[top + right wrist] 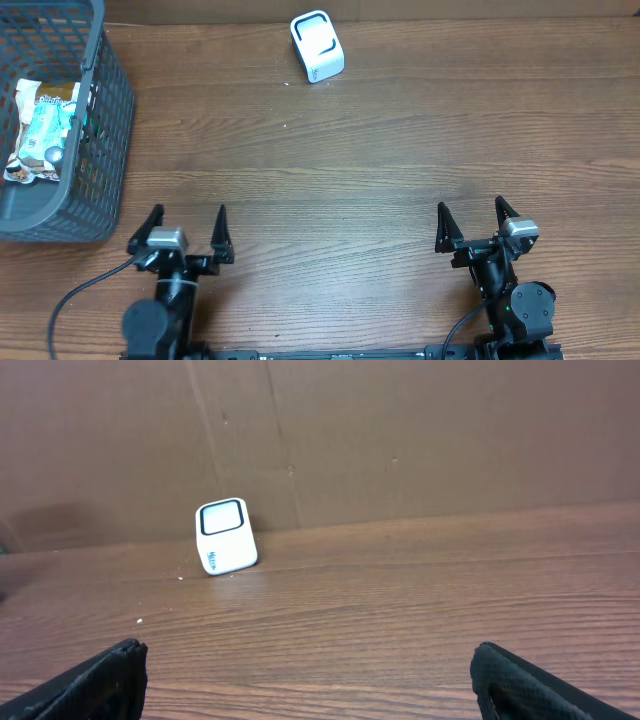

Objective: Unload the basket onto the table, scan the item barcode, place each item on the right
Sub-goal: 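Reach the left gripper into the grey basket toward the yellow bottle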

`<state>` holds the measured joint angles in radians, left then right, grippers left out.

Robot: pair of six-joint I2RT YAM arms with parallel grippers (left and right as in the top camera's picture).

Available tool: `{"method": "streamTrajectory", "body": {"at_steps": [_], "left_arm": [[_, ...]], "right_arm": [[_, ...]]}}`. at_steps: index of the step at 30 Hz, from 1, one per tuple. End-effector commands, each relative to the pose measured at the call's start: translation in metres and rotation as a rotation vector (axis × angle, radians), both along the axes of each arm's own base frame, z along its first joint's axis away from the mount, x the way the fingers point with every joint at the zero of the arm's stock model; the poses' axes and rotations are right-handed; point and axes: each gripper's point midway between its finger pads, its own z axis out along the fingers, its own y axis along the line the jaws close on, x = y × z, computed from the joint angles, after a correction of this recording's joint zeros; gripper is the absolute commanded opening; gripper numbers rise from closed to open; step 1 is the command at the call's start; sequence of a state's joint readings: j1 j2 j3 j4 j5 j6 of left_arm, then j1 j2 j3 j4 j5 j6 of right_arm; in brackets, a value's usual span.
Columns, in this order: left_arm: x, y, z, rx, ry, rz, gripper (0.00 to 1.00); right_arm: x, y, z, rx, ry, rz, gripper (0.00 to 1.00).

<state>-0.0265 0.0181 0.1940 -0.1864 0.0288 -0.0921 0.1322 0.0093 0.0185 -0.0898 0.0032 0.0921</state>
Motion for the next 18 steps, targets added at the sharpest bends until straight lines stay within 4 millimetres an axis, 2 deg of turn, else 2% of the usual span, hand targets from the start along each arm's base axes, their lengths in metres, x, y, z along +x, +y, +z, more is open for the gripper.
{"method": "streamTrajectory", "body": {"at_steps": [1,5,8,13,18], "left_arm": [[-0.02,0.003,0.061,0.045,-0.072,0.015,1.0],[-0.028,0.004,0.085,0.038,0.038,0.021,1.0],[-0.026,0.004,0.105,0.039,0.115,0.021,1.0],[-0.01,0.004,0.139,0.069,0.315,0.014,1.0],[0.015,0.003,0.158,0.077,0.524,0.007,1.0]], "right_arm": [[0.0,0.0,-0.003,-0.007,-0.001,0.002,1.0],[0.0,0.0,-0.003,-0.007,-0.001,0.002,1.0],[0.0,0.0,-0.003,-0.007,-0.001,0.002,1.0],[0.0,0.0,-0.003,-0.007,-0.001,0.002,1.0],[0.0,0.0,-0.003,-0.007,-0.001,0.002,1.0]]}}
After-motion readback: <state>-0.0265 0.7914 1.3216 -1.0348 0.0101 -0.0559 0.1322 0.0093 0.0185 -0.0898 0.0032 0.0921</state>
